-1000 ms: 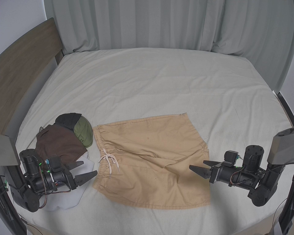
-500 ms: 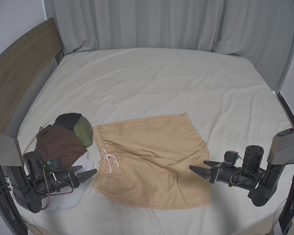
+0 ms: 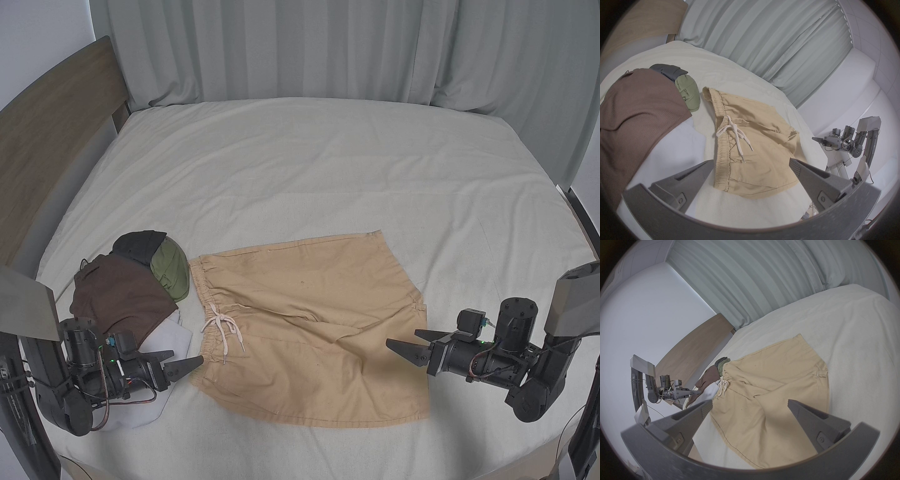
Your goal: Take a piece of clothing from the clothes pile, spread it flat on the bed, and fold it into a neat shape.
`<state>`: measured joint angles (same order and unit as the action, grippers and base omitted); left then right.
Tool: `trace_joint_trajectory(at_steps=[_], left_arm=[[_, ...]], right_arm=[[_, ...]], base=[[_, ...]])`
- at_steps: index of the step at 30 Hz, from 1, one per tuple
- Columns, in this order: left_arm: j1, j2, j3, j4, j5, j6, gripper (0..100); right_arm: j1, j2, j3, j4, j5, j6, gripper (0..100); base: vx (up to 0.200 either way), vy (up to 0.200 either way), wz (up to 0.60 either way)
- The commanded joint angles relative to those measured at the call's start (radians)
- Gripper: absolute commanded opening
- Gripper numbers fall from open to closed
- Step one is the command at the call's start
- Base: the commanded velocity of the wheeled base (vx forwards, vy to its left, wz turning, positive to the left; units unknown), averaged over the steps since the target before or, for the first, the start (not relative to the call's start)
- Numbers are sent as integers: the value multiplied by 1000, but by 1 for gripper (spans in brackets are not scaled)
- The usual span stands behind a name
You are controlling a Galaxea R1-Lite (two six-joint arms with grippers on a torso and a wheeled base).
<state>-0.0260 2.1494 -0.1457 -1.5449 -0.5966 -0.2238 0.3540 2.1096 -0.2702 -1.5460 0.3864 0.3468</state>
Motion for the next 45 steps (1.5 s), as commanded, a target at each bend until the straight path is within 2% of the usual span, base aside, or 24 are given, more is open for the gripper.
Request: trace_joint_trajectory(at_steps=[1,38,42,43,45], left_arm=[[0,43,-3,0,0,1,100],[8,276,-80,-1,1,-6,100],[1,280,-97,-1,11,-63,100],[-3,276,-115,-1,31,-127,100],[-5,276,-121,-1,38,-147,100]], right_arm=[[0,4,0,0,0,0,100],[-1,18,0,-2,0,0,100],[-1,18,0,-2,0,0,100],[0,18,0,-2,0,0,100],[-1,17,0,-2,0,0,100]], base=[[0,0,0],[0,0,0],[0,0,0],[0,0,0],[0,0,0]])
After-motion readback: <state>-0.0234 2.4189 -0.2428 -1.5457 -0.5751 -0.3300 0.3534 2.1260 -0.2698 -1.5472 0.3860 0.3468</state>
